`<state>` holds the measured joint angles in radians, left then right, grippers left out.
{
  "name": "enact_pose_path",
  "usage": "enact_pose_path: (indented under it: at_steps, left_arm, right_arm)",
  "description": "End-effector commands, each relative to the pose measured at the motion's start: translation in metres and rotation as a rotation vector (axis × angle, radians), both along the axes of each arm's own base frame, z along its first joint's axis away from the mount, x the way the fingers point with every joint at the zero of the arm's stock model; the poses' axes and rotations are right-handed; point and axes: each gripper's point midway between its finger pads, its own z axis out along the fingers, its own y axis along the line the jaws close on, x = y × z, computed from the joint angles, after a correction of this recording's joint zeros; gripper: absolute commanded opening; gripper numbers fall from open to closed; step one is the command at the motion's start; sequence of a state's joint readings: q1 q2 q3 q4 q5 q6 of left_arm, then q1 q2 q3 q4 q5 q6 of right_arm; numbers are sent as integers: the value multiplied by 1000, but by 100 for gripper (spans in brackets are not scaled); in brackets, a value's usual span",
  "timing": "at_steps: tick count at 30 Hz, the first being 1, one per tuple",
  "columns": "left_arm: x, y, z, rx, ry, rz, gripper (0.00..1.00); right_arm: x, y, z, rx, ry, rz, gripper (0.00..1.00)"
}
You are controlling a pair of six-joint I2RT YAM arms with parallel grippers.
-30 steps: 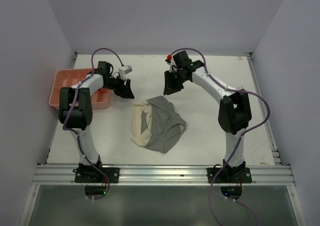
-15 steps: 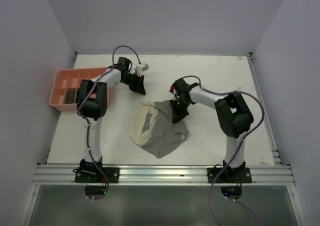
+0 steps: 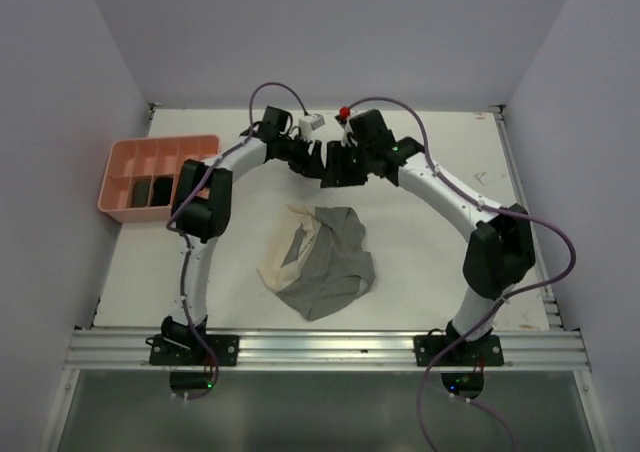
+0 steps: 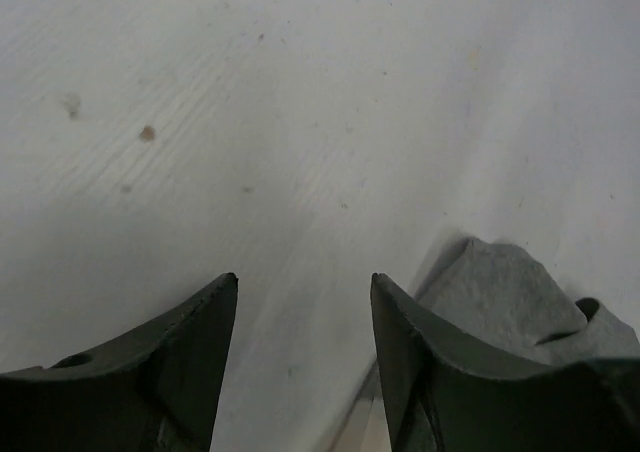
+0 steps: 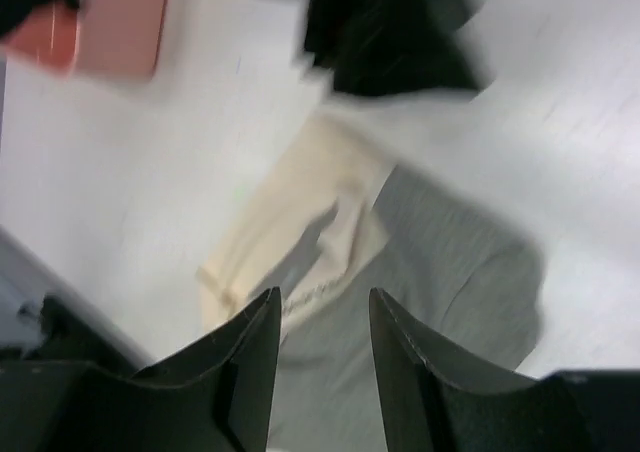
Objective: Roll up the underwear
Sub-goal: Flatten the underwear
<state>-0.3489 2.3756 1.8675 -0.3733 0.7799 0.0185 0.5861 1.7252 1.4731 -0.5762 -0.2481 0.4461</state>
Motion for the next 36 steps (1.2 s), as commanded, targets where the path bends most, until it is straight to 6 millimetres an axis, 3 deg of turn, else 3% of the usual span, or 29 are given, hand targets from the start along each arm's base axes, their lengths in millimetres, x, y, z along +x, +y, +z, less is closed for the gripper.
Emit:
enact_pose_path:
  at_steps: [1,2,3,4,6,7,10,12,16,18,25,31,33,34,36]
  left_arm:
    - [17,75,98,-31,-180,106,60]
    - [4,95,85,-10,-130,121,60]
    - [-11,106,93,14,-141,97,60]
    - [-28,115,82,35,-105,77,60]
    - [-56,127,79,80,-98,20,60]
    - [-73,129,68,81,-54,4,60]
    - [-100,130,71,69,-46,-28,59]
    - [-126,133,58,65,-3,-45,59]
    - [-151,137,45,72,44,-65,59]
    - [-157,139,40,86,51,-70,59]
    - [-167,152,21,148,81,-30,59]
    - [-163,154,17,161,98,-24,58]
    - [-163,155,13,170,116,-25,57]
    - [-161,156,13,179,113,-23,56]
    - [-157,157,11,186,108,-11,55]
  right_arm:
    - [47,-24,-39,-224,-14,8,45]
    - [62,-20,-31,-246,-65,53,45]
    - [67,-18,-39,-266,-62,80,46]
    - [65,-13,-58,-274,-21,131,47]
    - [75,-6,-62,-277,-44,194,48]
    - [72,0,-76,-266,-9,242,49]
    - [75,10,-79,-238,-33,322,50]
    - [79,13,-82,-228,-74,389,51]
    - [72,19,-93,-172,-42,445,51]
    - [66,19,-102,-157,-17,470,51]
    - [44,7,-125,-184,52,488,35]
    - [20,-16,-136,-240,111,478,38]
    - [10,-28,-142,-276,135,444,22]
    - [9,-35,-145,-293,163,390,6]
    - [4,-55,-155,-325,232,273,0]
